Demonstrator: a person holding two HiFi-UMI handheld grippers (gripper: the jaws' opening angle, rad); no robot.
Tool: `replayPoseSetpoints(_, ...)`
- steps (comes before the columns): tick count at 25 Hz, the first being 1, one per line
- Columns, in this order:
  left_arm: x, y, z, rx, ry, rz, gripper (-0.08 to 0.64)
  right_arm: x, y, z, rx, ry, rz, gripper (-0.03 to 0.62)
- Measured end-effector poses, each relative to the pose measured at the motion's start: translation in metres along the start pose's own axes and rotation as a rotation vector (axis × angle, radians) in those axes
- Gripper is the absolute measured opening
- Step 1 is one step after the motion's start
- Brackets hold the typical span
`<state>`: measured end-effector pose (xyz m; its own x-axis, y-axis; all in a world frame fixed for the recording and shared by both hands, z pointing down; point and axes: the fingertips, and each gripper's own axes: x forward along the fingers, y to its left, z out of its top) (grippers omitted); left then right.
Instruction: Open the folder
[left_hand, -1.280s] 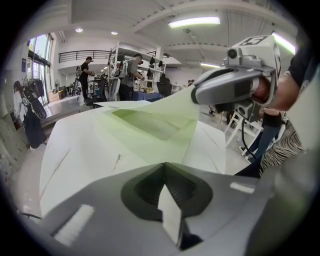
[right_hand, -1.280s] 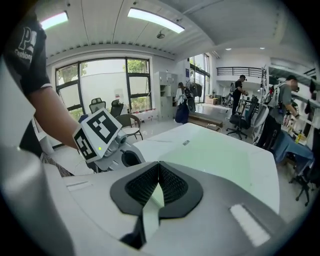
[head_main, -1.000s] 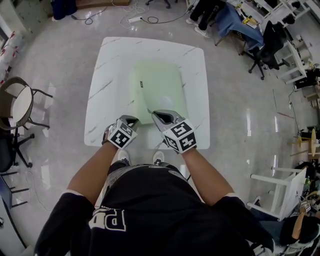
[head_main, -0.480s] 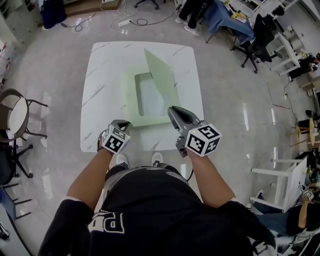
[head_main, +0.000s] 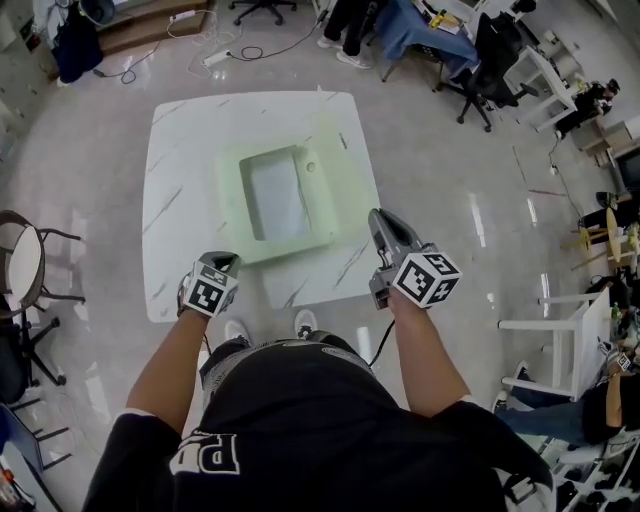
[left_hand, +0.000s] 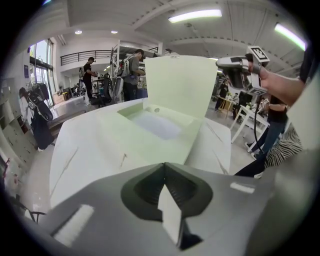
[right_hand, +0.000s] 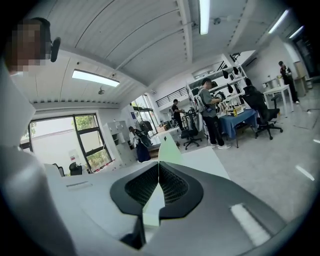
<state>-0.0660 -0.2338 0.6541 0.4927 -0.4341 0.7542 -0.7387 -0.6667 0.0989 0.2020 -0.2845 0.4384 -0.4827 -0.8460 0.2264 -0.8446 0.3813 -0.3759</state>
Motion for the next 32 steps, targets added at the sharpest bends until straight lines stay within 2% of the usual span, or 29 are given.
replayPoseSetpoints(10, -0.001, -0.001, 0.0, -0.007, 0.013, 0.014, 0.055, -0.011, -0.015, 0.001, -0.018, -0.011, -0.046, 0.003)
replayPoseSetpoints(17, 0.001, 0.002, -0.002, 0.006, 0.01, 0.034, 0.055, -0.024, -0.055, 0.007, -0.001, -0.017, -0.137, 0.003)
replayPoseSetpoints(22, -0.002, -0.004, 0.002, 0.015, 0.016, 0.04, 0.055, -0.037, -0.103, 0.003, 0.116, -0.032, -0.211, 0.003)
replayPoseSetpoints(27, 0.002, -0.008, 0.003, 0.001, 0.009, 0.054, 0.055, -0.049, -0.157, -0.014, 0.293, -0.04, -0.285, 0.003)
replayPoseSetpoints(32, 0.001, -0.005, -0.001, -0.006, 0.007, 0.072, 0.055, -0.055, -0.196, -0.036, 0.381, -0.031, -0.351, 0.003)
